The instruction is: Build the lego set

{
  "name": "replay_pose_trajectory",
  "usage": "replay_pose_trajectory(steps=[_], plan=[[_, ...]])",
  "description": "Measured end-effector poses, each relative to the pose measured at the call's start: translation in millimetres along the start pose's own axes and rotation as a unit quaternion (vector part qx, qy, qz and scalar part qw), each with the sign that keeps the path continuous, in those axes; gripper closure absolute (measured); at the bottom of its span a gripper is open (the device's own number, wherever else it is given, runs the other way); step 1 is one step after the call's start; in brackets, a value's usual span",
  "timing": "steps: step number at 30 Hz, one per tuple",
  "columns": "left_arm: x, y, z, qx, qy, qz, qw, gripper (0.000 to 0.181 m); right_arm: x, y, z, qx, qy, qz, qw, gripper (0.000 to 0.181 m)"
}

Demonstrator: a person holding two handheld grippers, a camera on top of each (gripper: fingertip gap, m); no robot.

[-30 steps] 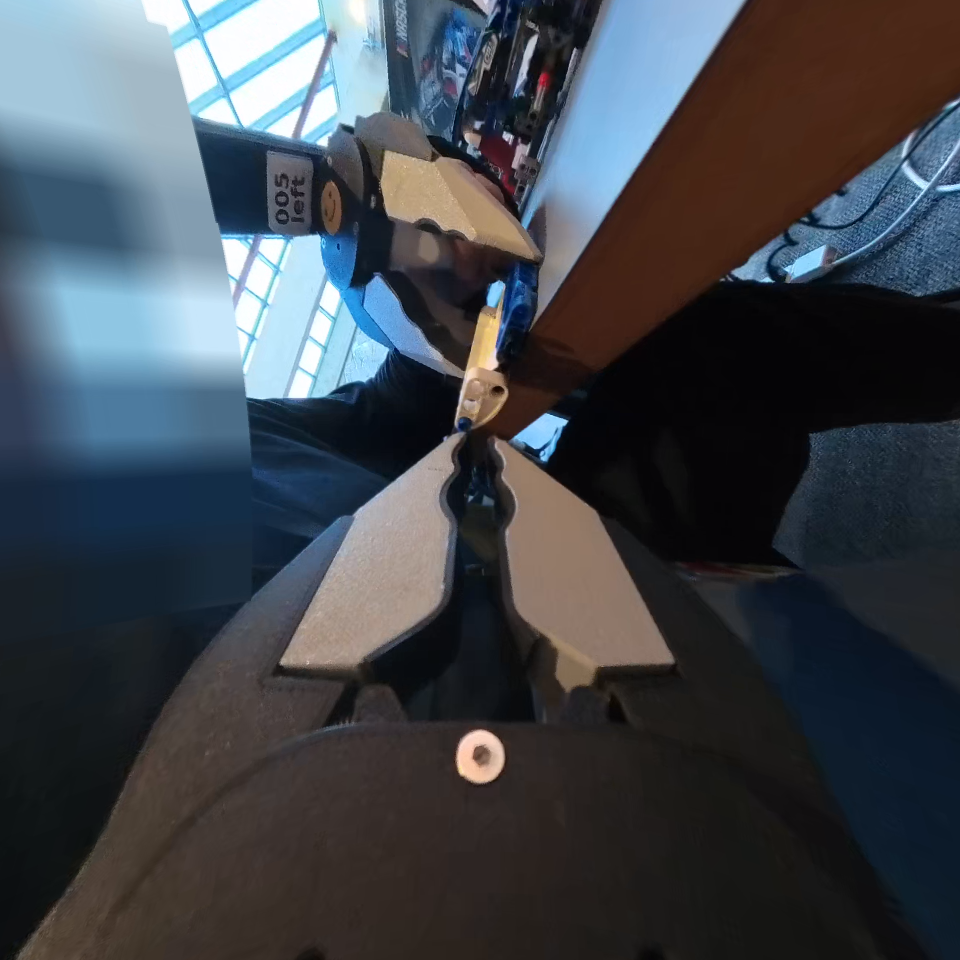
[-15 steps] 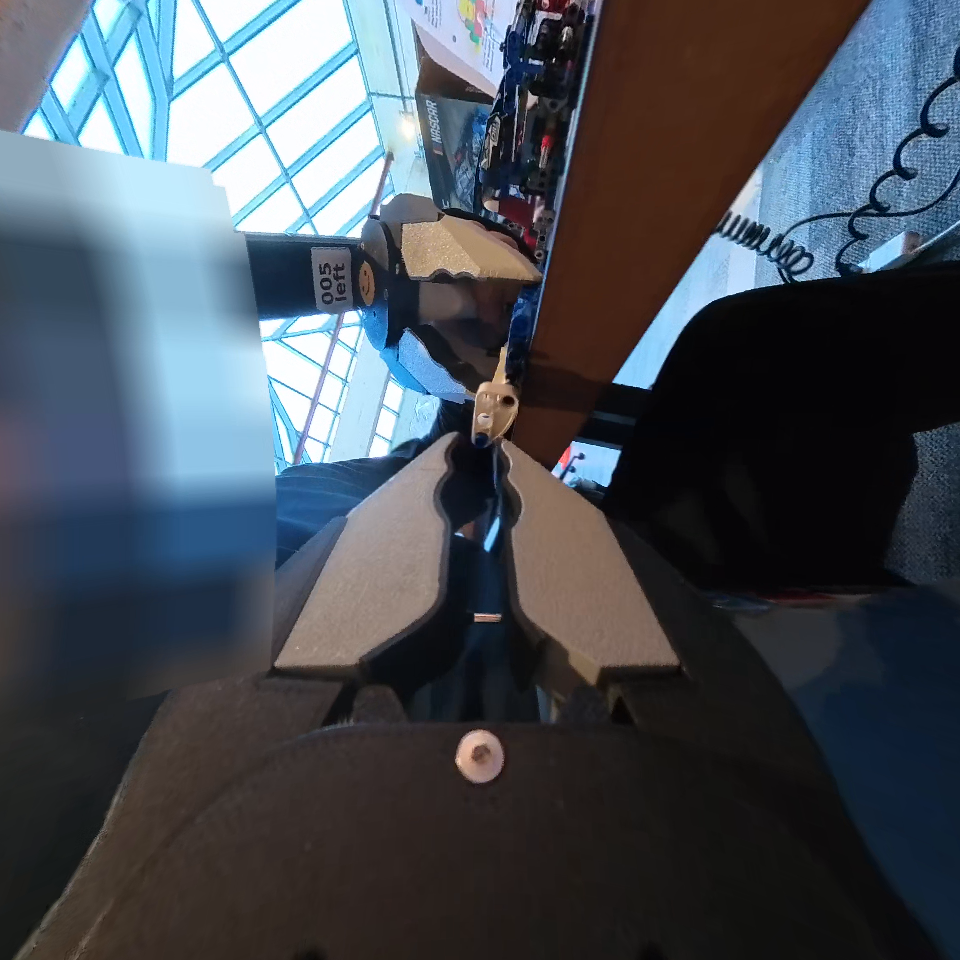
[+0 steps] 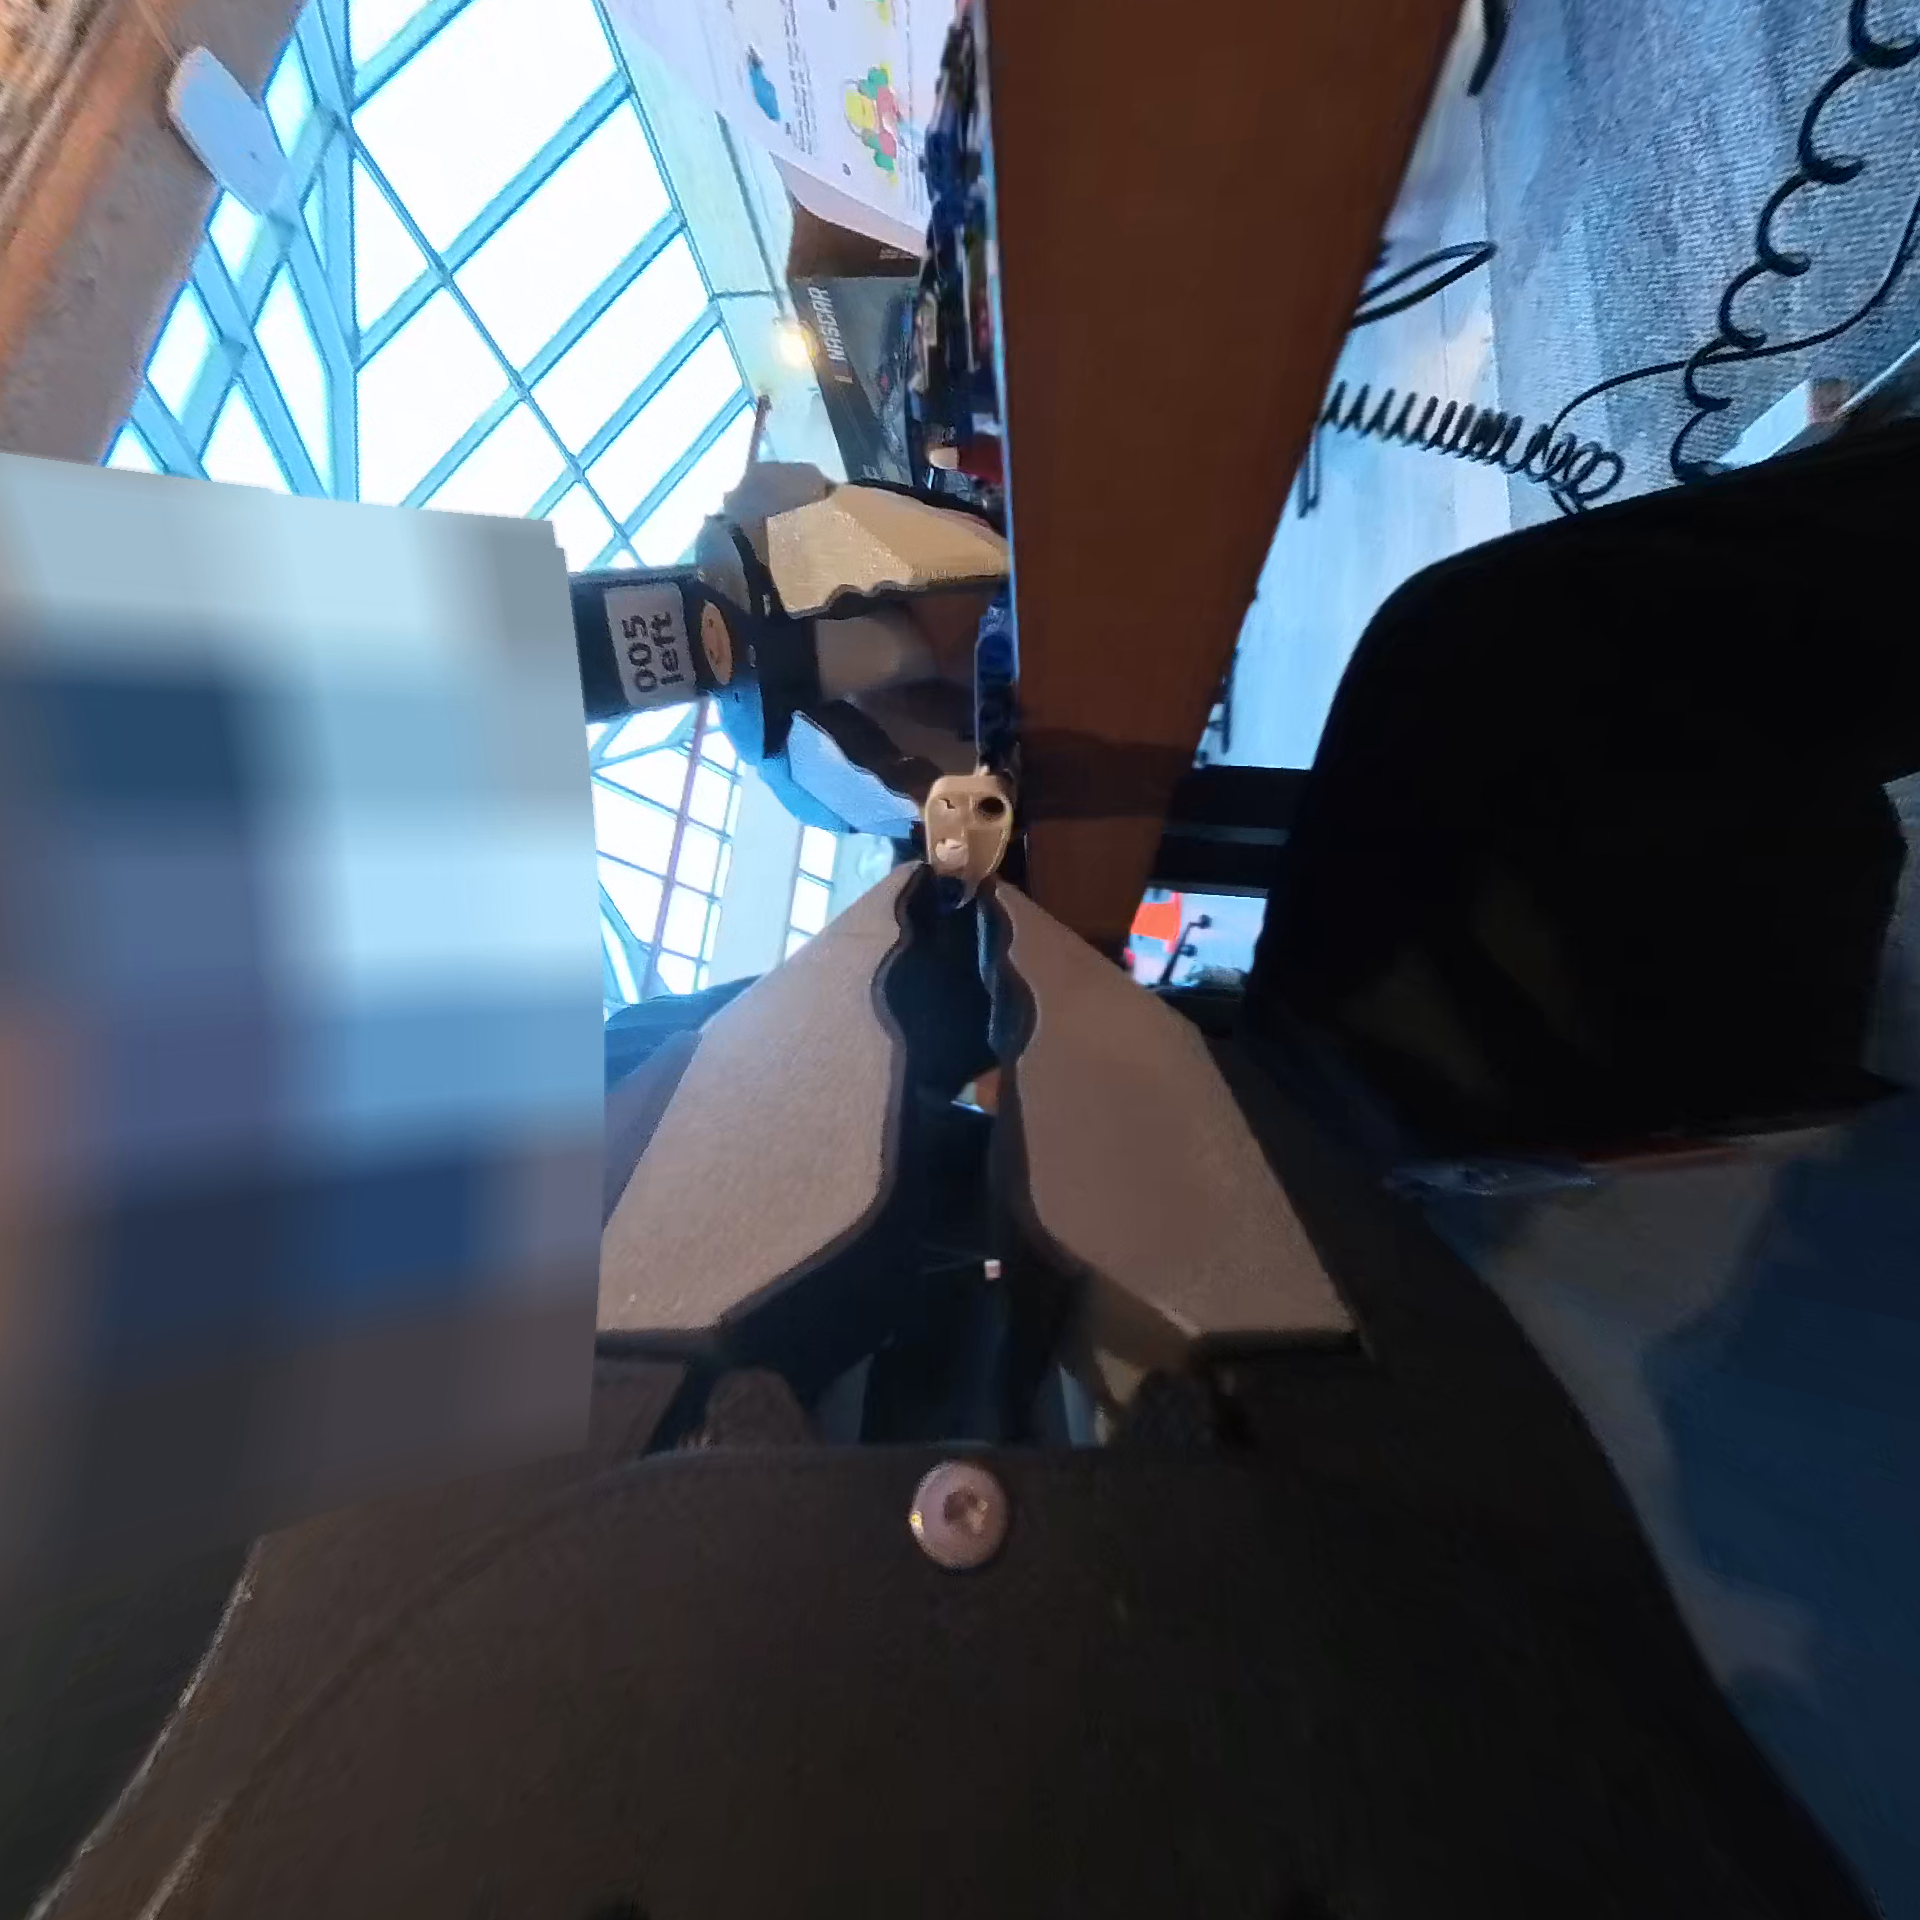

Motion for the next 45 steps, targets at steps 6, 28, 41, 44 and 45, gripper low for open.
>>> replay_pose_trajectory(steps=[6,28,41,44,45], plan=[[3,-1,1,0.001,-0.011,-0.012,1.000,0.133,1,4,-3,-0.012,-0.041,0.017,0.999,0.174],[-4,1,-1,-0.001,0.008,0.025,1.000,0.132,5,-5,-5,0.049,-0.268,0.097,0.957,0.181],[-4,2,-1,0.001,0.018,0.020,1.000,0.132,3,3,-1,0.063,-0.239,0.069,0.967,0.181],[-3,2,-1,0.001,0.015,0.020,1.000,0.132,3,3,-2,0.062,-0.233,0.062,0.969,0.181],[-3,1,-1,0.001,0.012,0.022,1.000,0.133,3,3,-2,0.057,-0.228,0.061,0.970,0.181]])
Point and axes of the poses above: each gripper's, where its closed fingertips meet, y out along the fingers, z out of its underside, x = y × z across the jaws, the point moved 3 cm from there along -y, back along the fingers, and after that the axes turned 1 degree about -y, right-handed, at the moved point
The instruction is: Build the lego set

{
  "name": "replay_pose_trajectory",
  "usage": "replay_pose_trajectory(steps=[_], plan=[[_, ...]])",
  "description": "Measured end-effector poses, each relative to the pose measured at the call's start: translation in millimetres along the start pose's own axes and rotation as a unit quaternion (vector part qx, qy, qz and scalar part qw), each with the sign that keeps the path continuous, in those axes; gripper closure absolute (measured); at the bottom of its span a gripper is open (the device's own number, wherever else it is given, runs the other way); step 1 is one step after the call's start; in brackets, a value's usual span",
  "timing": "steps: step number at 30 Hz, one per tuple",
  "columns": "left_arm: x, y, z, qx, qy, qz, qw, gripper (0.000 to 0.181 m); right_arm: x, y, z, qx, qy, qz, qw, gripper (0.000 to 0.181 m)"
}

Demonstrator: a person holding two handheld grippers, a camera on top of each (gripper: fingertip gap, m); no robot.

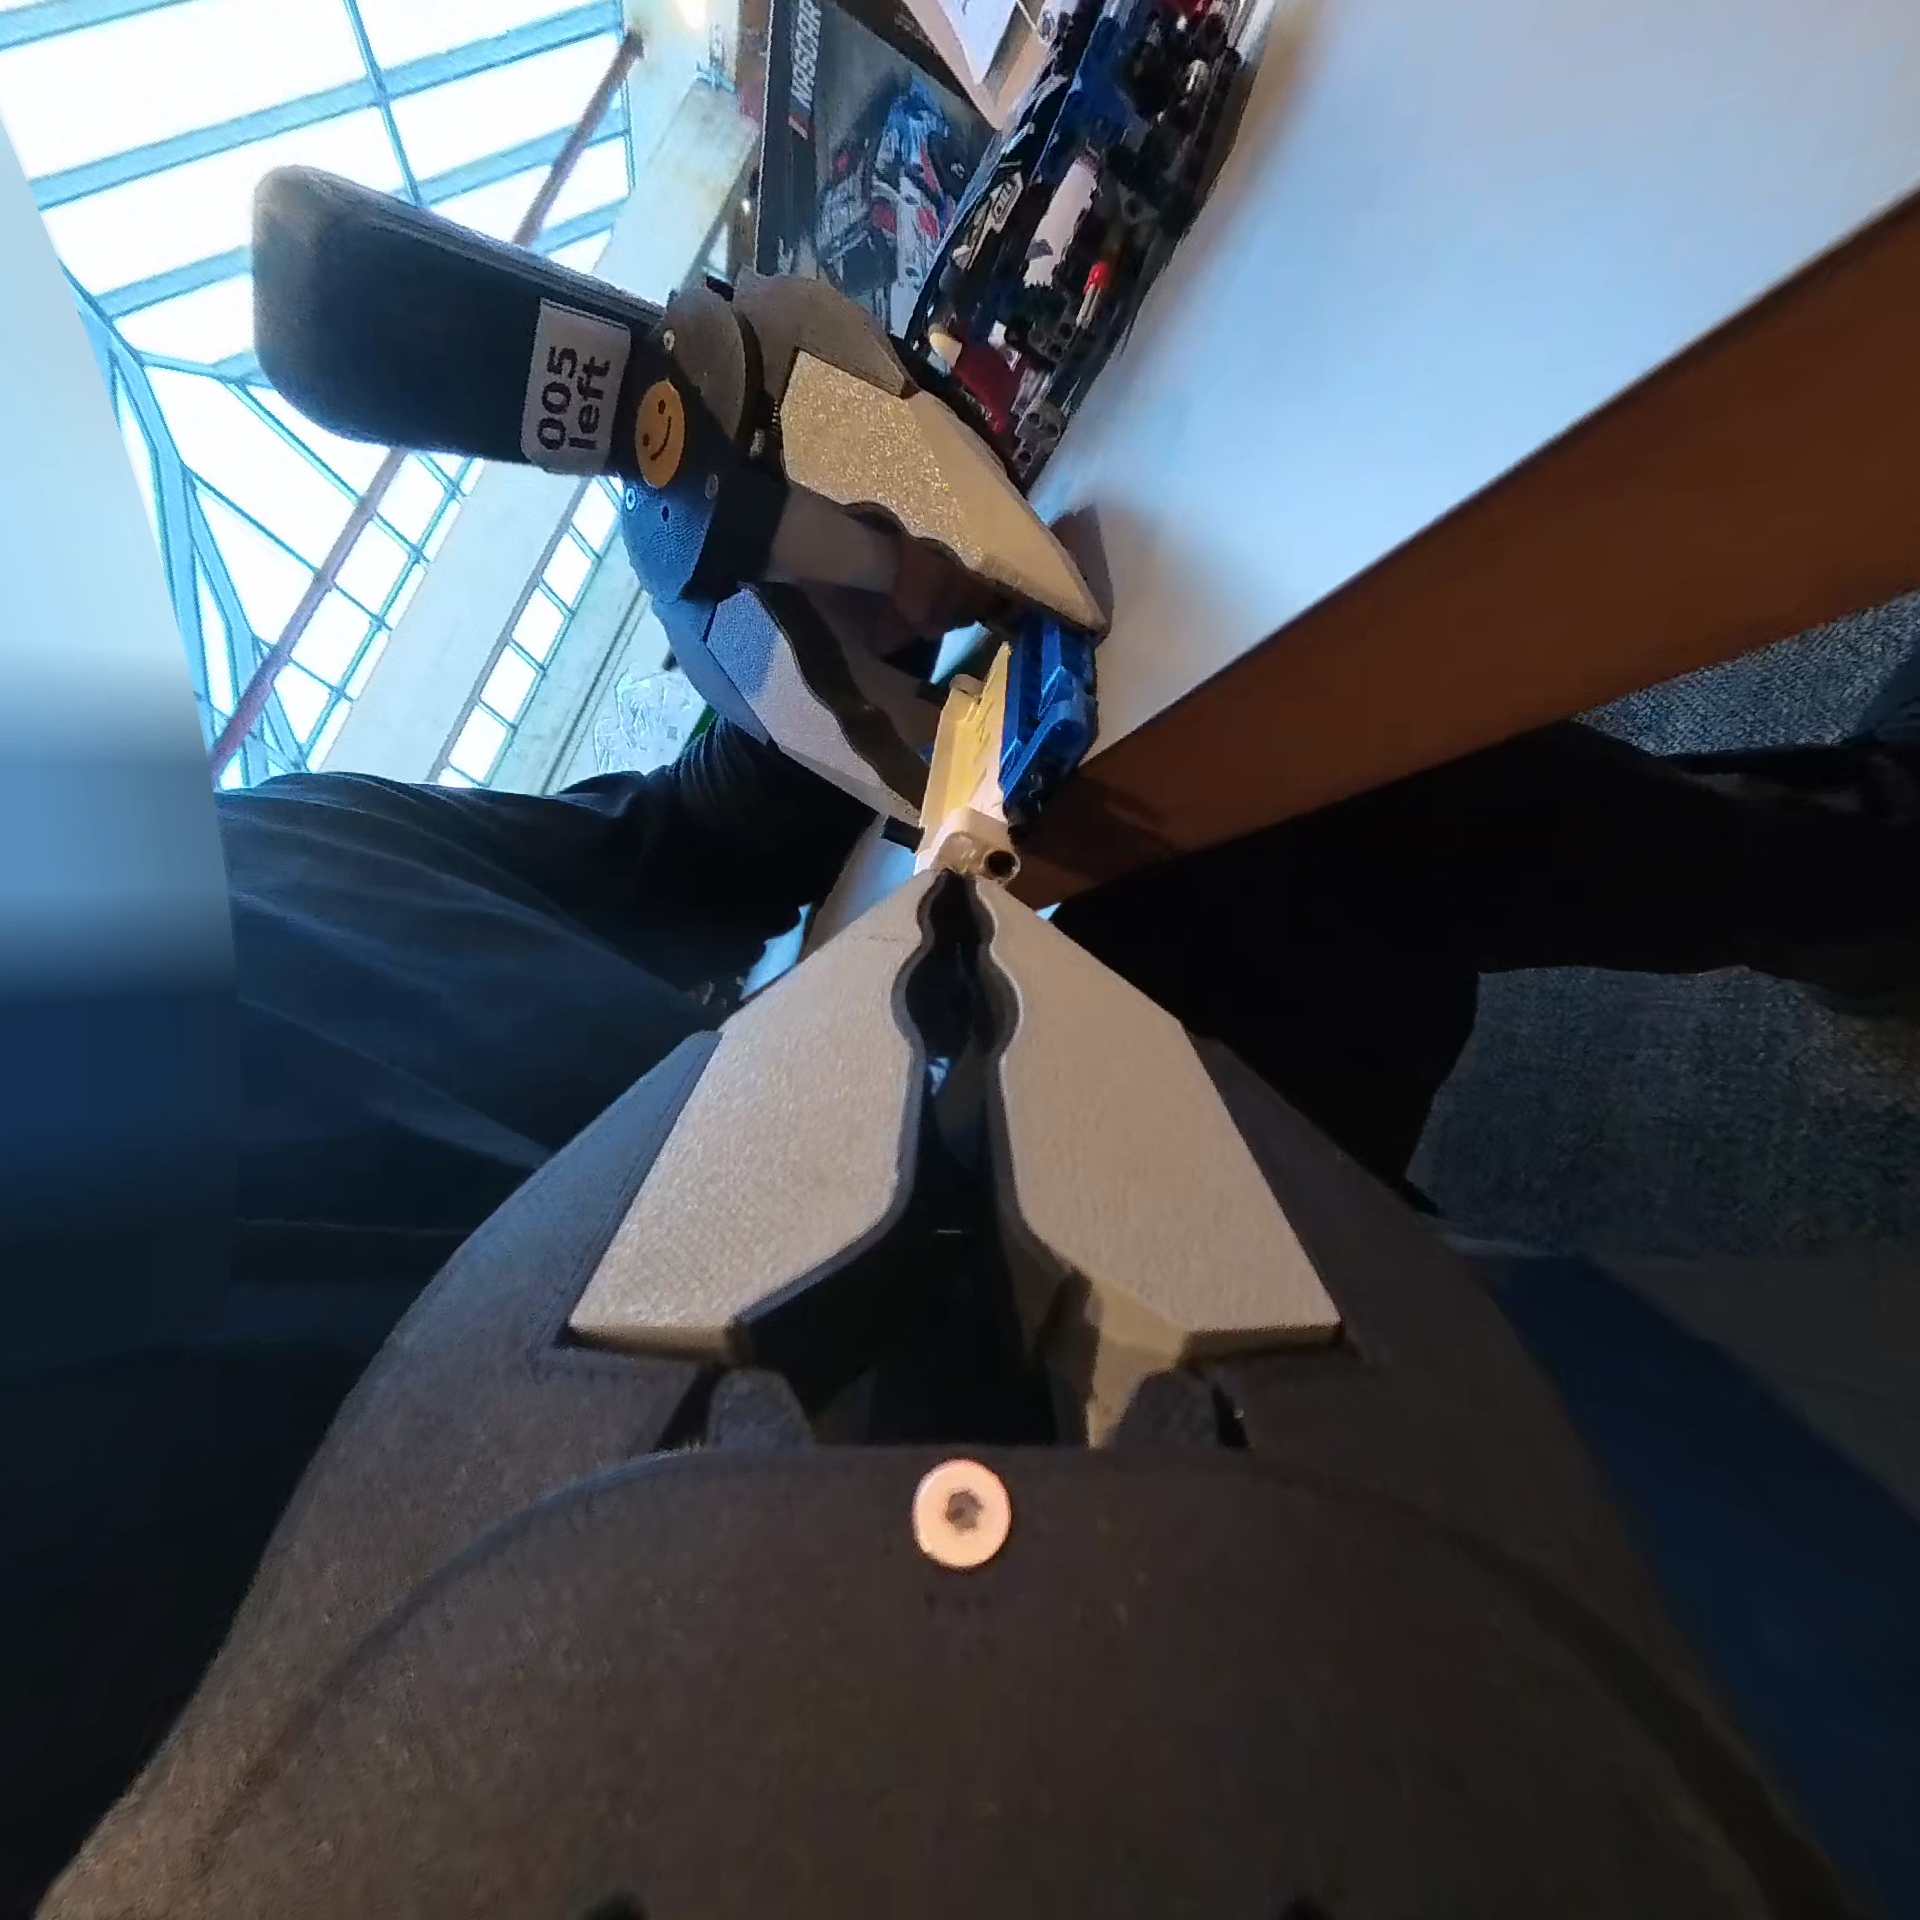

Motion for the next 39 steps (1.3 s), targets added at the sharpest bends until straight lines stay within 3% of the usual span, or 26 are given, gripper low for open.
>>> replay_pose_trajectory(steps=[4,13,17,23,30,34,39], plan=[[0,1,-1,-0.002,-0.001,0.000,1.000,0.132,-1,-4,-1,-0.008,-0.003,0.005,1.000,0.181],[3,-9,6,0.001,0.011,0.010,1.000,0.133,4,-25,-7,0.007,-0.101,0.033,0.994,0.181],[-3,-29,-5,-0.073,0.033,0.015,0.997,0.133,13,-24,-4,0.018,-0.119,0.019,0.993,0.181],[-13,-42,-12,-0.100,0.008,-0.009,0.995,0.133,23,-24,-4,0.030,-0.192,0.041,0.980,0.179],[-20,-58,24,-0.021,-0.073,-0.116,0.990,0.133,43,-27,-24,0.029,-0.283,0.091,0.954,0.162],[-33,-73,39,0.003,-0.103,-0.165,0.981,0.133,60,-46,-56,0.019,-0.319,0.147,0.936,0.155],[-45,-83,59,0.039,-0.122,-0.212,0.969,0.132,70,-23,-70,0.047,-0.339,0.122,0.932,0.153]])
Point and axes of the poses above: each gripper's, where its closed fingertips meet, y out along the fingers, z out of its underside, x = y × z across the jaws, the point moved 3 cm from there along -y, back along the fingers, and after that the axes turned 1 degree about -y, right-handed, at the moved point
